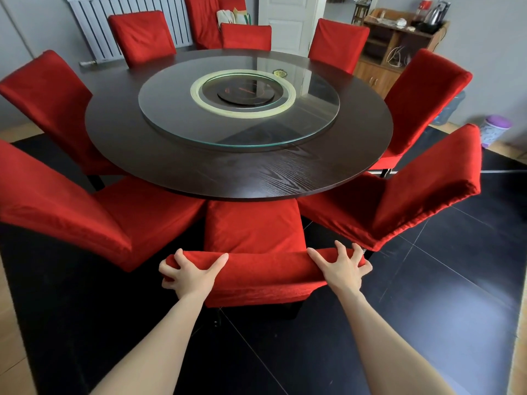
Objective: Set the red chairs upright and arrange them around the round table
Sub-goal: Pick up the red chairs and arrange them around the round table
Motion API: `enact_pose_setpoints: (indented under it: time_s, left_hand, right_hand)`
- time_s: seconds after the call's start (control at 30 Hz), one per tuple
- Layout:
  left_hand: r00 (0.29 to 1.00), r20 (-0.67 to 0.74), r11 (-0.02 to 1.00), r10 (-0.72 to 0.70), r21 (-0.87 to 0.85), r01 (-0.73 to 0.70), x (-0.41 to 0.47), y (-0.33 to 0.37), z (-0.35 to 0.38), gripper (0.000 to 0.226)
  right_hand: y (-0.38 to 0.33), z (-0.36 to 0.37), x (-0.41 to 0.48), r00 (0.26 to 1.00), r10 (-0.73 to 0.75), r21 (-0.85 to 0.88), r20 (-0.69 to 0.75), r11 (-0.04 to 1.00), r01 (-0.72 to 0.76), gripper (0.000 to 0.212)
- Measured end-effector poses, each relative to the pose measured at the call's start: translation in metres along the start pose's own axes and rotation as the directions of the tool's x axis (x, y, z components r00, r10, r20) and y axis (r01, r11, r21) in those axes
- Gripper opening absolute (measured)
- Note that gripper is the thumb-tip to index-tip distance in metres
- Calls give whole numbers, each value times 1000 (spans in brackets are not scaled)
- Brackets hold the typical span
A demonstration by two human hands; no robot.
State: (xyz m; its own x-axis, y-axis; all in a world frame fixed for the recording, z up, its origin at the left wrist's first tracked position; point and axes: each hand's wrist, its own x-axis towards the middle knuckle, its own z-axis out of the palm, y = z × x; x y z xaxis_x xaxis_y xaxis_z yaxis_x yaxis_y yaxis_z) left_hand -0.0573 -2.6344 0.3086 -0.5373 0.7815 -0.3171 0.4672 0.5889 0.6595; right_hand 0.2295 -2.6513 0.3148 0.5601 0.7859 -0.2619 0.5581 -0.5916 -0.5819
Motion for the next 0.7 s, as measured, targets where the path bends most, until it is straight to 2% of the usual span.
enact_pose_setpoints:
  time_s: [0.13, 0.23, 0.37, 0.7]
  left_hand:
    - [1000, -2, 1000, 1, 15, -1, -4, -1, -4, 111]
    - [998, -39, 995, 40, 89, -36, -6, 6, -12, 110]
    - [992, -40, 989, 120, 95, -115, -9, 34, -19, 105]
    - [941, 84, 939, 327, -137, -315, -55, 164, 17, 99]
  right_hand:
    - [1, -3, -1, 1000, 8, 6, 21, 1000, -8, 92]
    - [-3, -7, 0, 1000, 12, 26, 22, 1000, -12, 91]
    - [-18, -22, 0, 1000, 10, 100, -15, 995, -9, 87]
    - [-35, -119, 36, 974, -89, 255, -209, 956, 142, 78]
